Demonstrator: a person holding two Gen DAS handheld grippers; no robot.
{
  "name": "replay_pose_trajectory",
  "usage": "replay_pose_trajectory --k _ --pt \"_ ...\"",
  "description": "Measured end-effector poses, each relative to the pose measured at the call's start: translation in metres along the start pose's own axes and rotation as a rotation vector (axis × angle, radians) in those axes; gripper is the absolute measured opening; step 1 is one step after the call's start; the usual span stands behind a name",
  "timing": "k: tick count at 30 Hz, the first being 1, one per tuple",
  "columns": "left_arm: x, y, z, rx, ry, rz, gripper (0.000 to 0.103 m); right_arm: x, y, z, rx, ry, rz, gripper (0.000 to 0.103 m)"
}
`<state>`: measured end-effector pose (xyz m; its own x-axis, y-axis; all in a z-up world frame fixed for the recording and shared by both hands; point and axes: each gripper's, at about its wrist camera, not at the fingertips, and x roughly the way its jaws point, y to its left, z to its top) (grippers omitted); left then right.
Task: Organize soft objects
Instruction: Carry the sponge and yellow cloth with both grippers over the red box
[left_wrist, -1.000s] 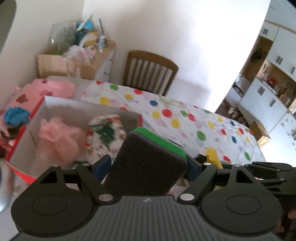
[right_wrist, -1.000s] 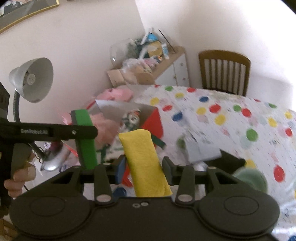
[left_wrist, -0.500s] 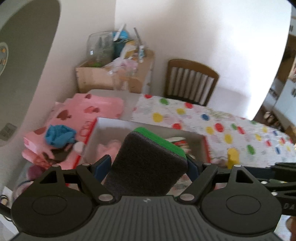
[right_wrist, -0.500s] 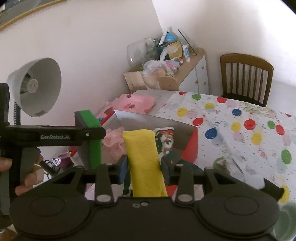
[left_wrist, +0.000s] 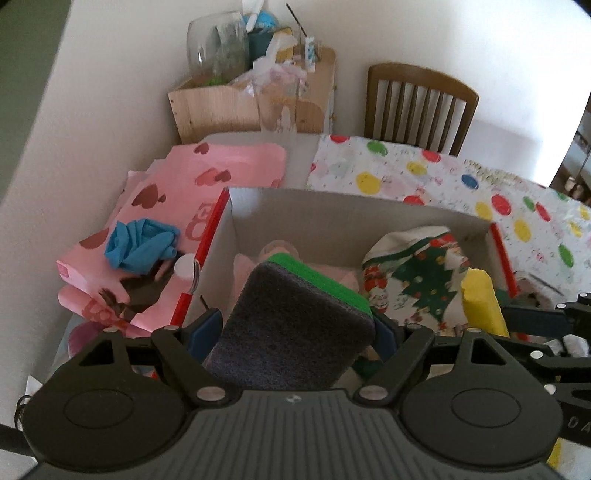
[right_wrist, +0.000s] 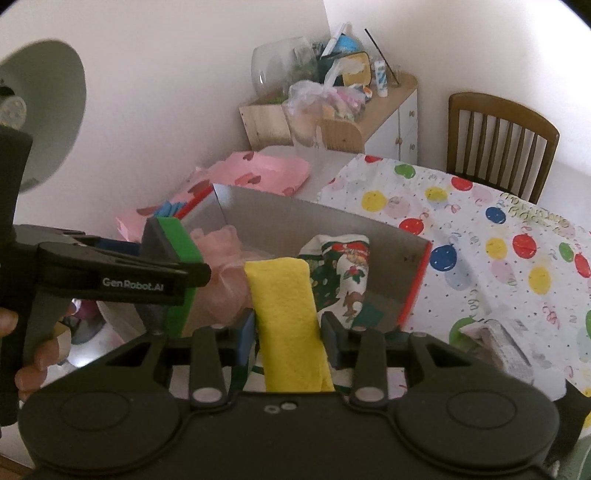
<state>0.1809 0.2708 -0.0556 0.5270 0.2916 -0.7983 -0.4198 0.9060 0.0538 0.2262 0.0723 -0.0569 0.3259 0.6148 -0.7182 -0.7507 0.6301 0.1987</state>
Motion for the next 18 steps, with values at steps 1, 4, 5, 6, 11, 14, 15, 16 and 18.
replay_pose_trajectory --k 1,4,5,6,11,14,15,16,18 --pt "0.003 0.0 0.0 0.001 0.005 0.002 0.083 0.003 0.001 0.0 -0.005 0.004 -0.002 0.037" --pt "0.011 0.0 -0.002 0.011 0.013 0.008 0.083 0.015 0.005 -0.002 -0.021 0.024 -0.015 0.037" --pt "0.013 0.0 -0.003 0.013 0.017 0.008 0.083 0.019 0.006 -0.003 -0.026 0.032 -0.02 0.037" --pt "0.016 0.0 -0.004 0.013 0.022 0.007 0.083 0.021 0.007 -0.004 -0.032 0.039 -0.024 0.037" --pt "0.029 -0.004 -0.01 0.023 0.045 -0.001 0.083 0.032 0.014 -0.01 -0.083 0.073 -0.043 0.033" --pt "0.036 -0.008 -0.015 0.034 0.065 -0.005 0.083 0.036 0.016 -0.013 -0.098 0.094 -0.051 0.032" --pt "0.039 -0.009 -0.017 0.037 0.072 -0.004 0.083 0.037 0.017 -0.014 -0.102 0.101 -0.058 0.032" --pt "0.041 -0.011 -0.018 0.039 0.079 -0.004 0.083 0.038 0.017 -0.015 -0.107 0.107 -0.061 0.032" --pt "0.045 -0.012 -0.021 0.041 0.088 -0.007 0.083 0.039 0.018 -0.016 -0.115 0.109 -0.062 0.033"
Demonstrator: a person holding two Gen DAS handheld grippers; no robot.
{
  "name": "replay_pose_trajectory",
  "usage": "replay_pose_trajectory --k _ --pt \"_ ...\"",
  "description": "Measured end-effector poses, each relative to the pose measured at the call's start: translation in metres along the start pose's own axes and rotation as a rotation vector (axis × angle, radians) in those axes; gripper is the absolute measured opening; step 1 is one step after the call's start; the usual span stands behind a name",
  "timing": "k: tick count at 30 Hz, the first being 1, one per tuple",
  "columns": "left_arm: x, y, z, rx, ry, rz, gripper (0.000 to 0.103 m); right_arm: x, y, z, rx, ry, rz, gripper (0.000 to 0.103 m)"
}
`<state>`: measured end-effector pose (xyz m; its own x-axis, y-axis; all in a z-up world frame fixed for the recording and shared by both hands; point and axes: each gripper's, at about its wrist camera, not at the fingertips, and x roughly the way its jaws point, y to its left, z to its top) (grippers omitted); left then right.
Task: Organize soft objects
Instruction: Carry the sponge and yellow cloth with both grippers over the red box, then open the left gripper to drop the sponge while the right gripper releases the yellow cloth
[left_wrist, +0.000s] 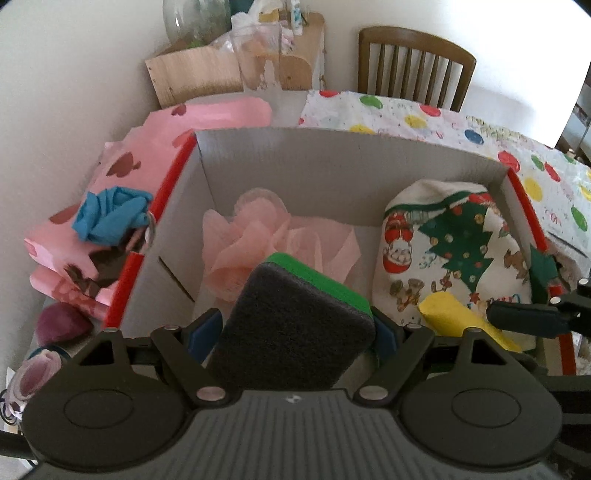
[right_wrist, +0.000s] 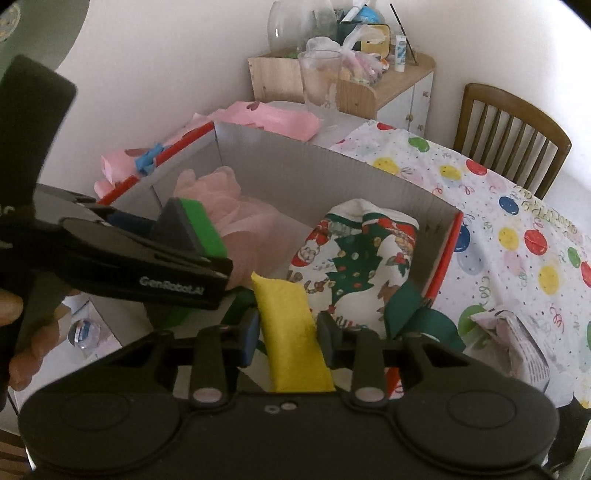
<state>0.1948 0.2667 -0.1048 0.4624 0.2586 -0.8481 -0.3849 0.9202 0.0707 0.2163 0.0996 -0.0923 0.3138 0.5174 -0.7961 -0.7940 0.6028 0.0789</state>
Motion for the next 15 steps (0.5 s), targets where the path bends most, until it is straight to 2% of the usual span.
replay_pose_trajectory --k 10,15 --pt "0.006 -0.007 -0.004 0.006 -0.002 0.02 0.085 -0.014 -0.002 -0.003 0.015 0.003 0.028 0.034" --pt "-0.002 -0.005 -0.007 -0.014 -0.028 0.001 0.086 -0.03 -0.007 -0.007 0.021 -0.013 0.038 0.036"
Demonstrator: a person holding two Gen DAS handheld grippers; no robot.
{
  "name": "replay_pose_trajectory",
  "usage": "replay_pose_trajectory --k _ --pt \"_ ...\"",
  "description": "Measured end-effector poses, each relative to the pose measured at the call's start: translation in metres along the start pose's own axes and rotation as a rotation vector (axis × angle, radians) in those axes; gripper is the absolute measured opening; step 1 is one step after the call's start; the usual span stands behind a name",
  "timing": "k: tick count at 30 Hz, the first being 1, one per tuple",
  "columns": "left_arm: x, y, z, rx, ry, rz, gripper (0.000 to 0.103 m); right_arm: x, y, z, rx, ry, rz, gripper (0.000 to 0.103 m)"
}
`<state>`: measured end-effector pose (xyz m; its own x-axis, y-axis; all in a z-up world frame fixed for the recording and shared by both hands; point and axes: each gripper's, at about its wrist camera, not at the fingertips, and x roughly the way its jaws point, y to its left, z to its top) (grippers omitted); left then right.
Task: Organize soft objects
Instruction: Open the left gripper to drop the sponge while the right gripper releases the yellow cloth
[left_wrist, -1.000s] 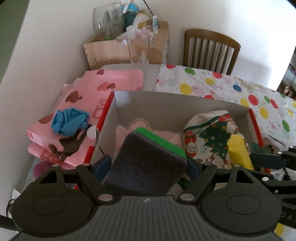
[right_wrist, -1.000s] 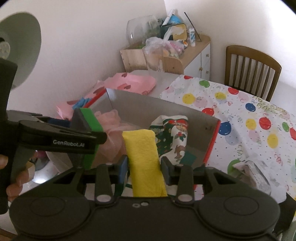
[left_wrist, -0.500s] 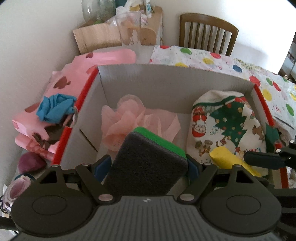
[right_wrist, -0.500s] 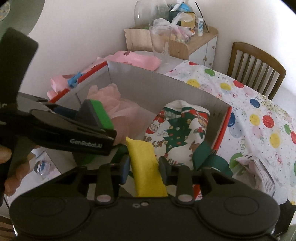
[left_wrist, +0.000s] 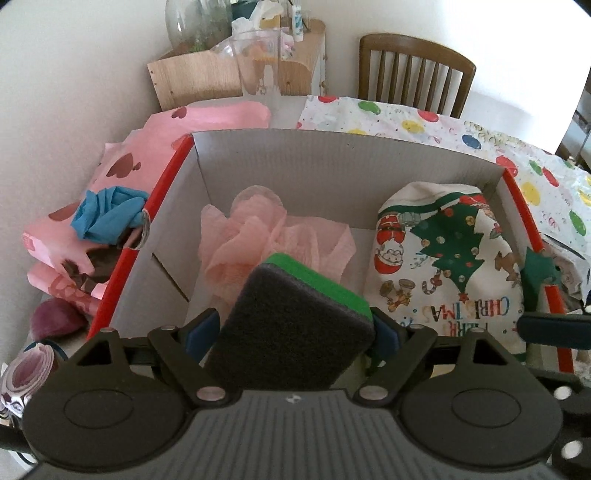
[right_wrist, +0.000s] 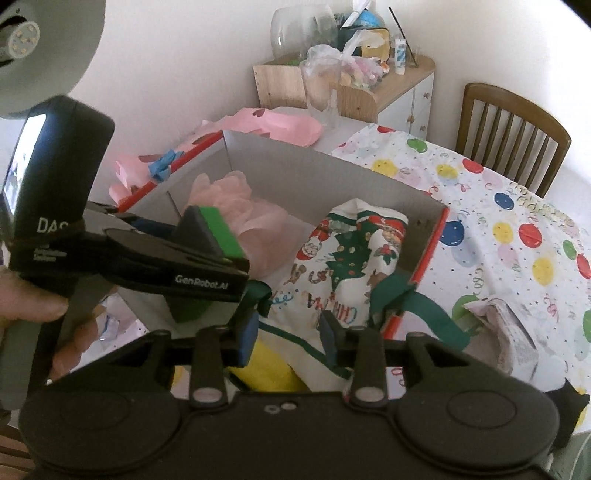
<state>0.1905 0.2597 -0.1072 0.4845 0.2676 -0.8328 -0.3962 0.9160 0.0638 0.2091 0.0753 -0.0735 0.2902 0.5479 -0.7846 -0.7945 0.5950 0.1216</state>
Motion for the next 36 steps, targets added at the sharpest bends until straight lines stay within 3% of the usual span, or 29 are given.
replay_pose_trajectory --k 7,22,36 --pt "-0.012 0.002 -0.007 -0.018 -0.019 -0.008 0.086 -0.024 -0.009 -0.007 0.028 -0.031 0.014 0.038" --pt "-0.062 -0.008 -0.016 -0.021 -0.118 -0.023 0.087 -0.073 -0.026 -0.02 0.058 -0.121 0.046 0.056" --pt "-0.104 -0.042 -0.035 0.032 -0.198 -0.052 0.091 -0.123 -0.048 -0.058 0.07 -0.198 0.06 0.086"
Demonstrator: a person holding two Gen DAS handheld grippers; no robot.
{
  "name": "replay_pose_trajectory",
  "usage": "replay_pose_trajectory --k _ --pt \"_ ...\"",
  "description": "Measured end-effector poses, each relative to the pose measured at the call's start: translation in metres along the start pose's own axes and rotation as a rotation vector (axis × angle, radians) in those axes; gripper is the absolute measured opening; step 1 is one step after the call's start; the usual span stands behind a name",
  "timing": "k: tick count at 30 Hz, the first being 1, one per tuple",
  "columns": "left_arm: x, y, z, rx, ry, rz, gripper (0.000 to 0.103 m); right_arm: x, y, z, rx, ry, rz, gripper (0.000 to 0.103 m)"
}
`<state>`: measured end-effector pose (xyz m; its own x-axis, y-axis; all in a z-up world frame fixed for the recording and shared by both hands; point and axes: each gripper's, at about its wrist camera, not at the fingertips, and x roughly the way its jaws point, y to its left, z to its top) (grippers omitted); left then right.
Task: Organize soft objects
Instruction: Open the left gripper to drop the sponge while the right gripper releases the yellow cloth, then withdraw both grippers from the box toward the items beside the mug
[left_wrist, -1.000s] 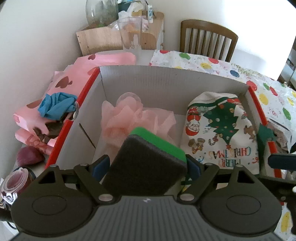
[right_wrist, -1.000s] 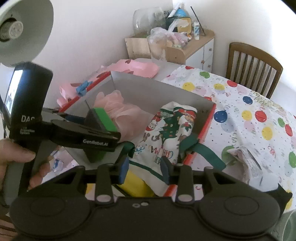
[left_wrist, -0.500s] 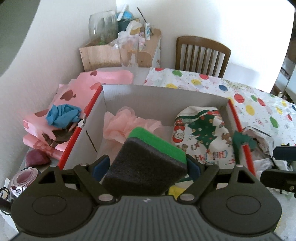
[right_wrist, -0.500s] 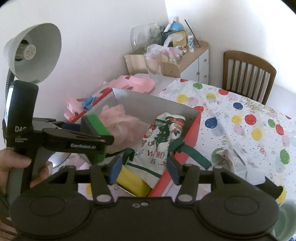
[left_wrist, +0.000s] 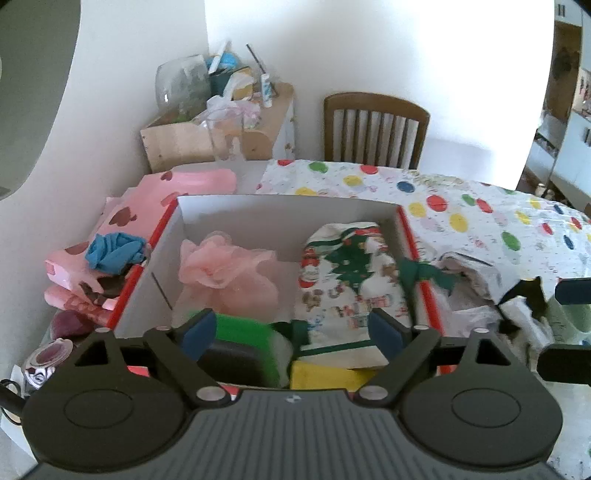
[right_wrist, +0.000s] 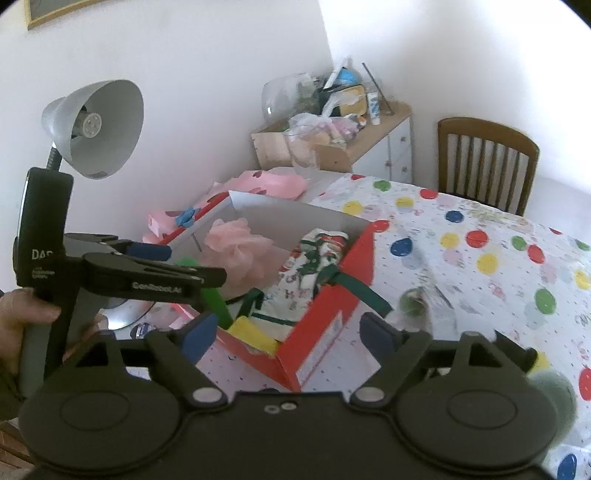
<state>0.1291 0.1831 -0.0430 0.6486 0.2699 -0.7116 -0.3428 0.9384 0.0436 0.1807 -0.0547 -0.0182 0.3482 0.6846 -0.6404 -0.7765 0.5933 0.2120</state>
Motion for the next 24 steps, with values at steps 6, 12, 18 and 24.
replay_pose_trajectory --k 6,12,18,24 --pt "-0.015 -0.011 -0.007 -0.02 -0.016 -0.058 0.095 -0.032 -0.017 -0.016 0.032 -0.045 -0.015 0.095" --pt "-0.027 -0.028 -0.017 -0.024 -0.024 -0.137 0.099 -0.06 -0.036 -0.037 0.079 -0.066 -0.052 0.099" --pt "-0.03 -0.05 -0.026 -0.031 -0.014 -0.239 0.101 -0.077 -0.052 -0.061 0.127 -0.058 -0.092 0.099" --pt "-0.028 -0.078 -0.035 0.0 -0.033 -0.264 0.103 -0.087 -0.067 -0.082 0.17 -0.042 -0.126 0.099"
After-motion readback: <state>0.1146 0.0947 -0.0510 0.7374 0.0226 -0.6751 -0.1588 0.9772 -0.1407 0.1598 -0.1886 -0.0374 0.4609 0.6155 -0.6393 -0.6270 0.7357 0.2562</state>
